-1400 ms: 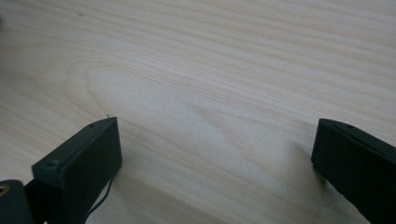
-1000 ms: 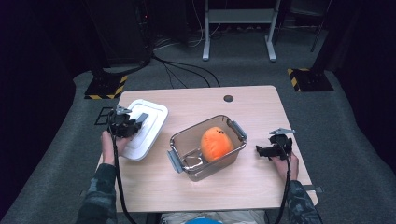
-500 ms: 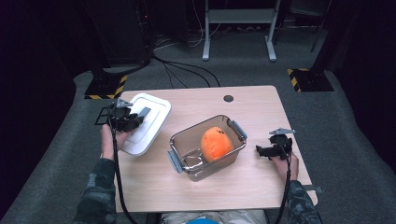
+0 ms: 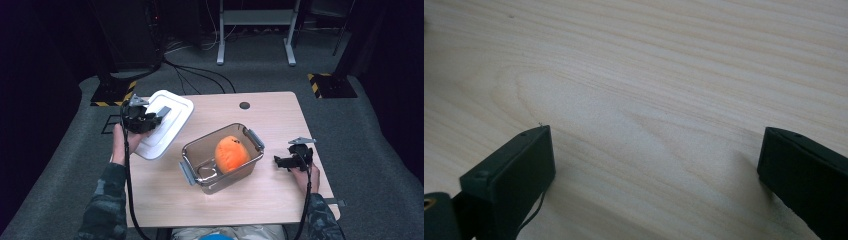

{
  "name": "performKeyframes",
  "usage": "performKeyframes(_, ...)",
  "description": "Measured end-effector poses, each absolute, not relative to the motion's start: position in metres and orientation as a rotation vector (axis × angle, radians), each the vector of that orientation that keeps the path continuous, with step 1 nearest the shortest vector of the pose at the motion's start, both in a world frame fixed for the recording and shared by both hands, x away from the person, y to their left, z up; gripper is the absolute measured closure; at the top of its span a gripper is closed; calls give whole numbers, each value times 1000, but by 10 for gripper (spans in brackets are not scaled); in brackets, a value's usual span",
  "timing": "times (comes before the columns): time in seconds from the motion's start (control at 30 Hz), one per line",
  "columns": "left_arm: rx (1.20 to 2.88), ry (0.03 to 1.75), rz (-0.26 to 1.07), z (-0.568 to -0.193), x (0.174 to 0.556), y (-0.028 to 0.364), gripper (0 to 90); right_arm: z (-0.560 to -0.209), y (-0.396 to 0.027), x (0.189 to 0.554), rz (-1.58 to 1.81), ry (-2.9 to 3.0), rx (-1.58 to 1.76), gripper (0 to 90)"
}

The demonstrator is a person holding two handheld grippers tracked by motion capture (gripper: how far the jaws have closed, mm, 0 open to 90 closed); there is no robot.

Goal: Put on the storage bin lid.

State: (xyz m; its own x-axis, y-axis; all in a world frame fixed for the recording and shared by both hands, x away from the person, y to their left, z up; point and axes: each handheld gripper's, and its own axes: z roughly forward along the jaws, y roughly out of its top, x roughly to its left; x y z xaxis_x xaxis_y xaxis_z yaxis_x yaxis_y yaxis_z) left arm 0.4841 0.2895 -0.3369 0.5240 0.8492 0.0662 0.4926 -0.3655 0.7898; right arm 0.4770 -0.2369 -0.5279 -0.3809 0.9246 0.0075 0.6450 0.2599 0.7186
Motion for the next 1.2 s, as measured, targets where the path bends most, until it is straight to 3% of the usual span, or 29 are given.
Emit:
performKeyframes(0.57, 2091, 874, 531, -316, 469, 223, 665, -528, -237, 477, 906, 2119, 1425, 12)
performKeyframes(1.2, 2205, 666, 409, -335, 458, 157, 665, -528, -237, 477, 905, 2119, 1425, 13)
